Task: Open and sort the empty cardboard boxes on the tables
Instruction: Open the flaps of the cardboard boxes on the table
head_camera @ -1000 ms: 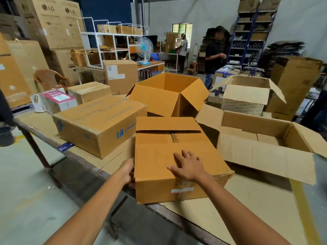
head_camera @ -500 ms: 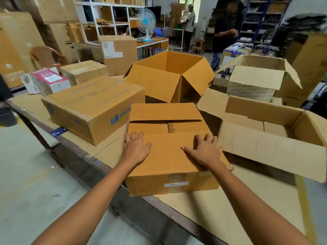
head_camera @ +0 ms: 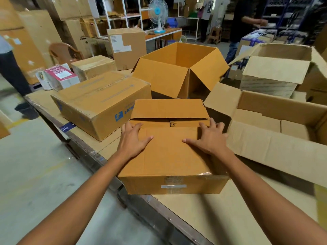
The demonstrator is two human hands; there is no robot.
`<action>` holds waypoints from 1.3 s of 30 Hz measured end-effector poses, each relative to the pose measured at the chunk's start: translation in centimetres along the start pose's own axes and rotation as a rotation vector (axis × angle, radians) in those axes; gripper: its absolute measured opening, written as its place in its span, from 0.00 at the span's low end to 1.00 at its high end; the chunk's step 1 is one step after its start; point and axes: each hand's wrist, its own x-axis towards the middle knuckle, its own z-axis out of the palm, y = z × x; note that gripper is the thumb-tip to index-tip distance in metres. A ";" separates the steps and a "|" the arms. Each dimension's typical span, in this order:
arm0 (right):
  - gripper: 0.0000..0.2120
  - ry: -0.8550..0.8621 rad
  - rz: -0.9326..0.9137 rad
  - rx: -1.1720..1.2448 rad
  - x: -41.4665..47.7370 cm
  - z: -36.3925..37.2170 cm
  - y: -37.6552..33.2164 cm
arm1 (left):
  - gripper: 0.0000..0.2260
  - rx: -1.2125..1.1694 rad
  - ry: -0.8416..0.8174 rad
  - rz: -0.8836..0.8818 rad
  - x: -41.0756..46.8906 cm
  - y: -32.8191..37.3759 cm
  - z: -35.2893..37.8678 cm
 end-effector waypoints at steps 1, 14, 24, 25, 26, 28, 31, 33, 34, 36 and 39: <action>0.51 0.034 -0.009 0.001 0.2 -0.9 0.1 | 0.31 -0.029 0.034 0.018 0.4 0.1 -0.5; 0.33 0.478 -0.109 0.250 -0.8 -7.2 -1.9 | 0.26 -0.135 0.381 0.202 3.4 2.0 -5.2; 0.32 0.534 -0.141 0.318 -2.3 -7.4 -1.4 | 0.25 -0.165 0.447 0.231 3.0 2.5 -4.8; 0.32 0.544 -0.143 0.323 -2.3 -7.4 -1.3 | 0.25 -0.166 0.450 0.238 3.0 2.5 -4.8; 0.32 0.551 -0.145 0.329 -2.4 -7.4 -1.2 | 0.25 -0.166 0.453 0.244 3.0 2.5 -4.8; 0.32 0.558 -0.153 0.345 -2.3 -7.2 -1.1 | 0.26 -0.163 0.451 0.249 2.9 2.5 -4.9; 0.32 0.580 -0.170 0.361 -2.2 -6.8 -1.2 | 0.27 -0.136 0.403 0.251 2.5 2.3 -5.1; 0.32 0.598 -0.179 0.375 -2.1 -6.5 -1.1 | 0.29 -0.084 0.347 0.261 2.3 2.0 -5.5; 0.31 0.610 -0.187 0.380 -2.1 -6.3 -1.0 | 0.30 -0.050 0.328 0.279 2.2 2.0 -5.7; 0.31 0.645 -0.214 0.393 -2.2 -6.0 -0.8 | 0.30 0.001 0.322 0.319 1.7 2.2 -6.2; 0.30 0.740 -0.260 0.427 -3.1 -5.6 -0.6 | 0.30 0.063 0.387 0.313 0.3 3.0 -7.3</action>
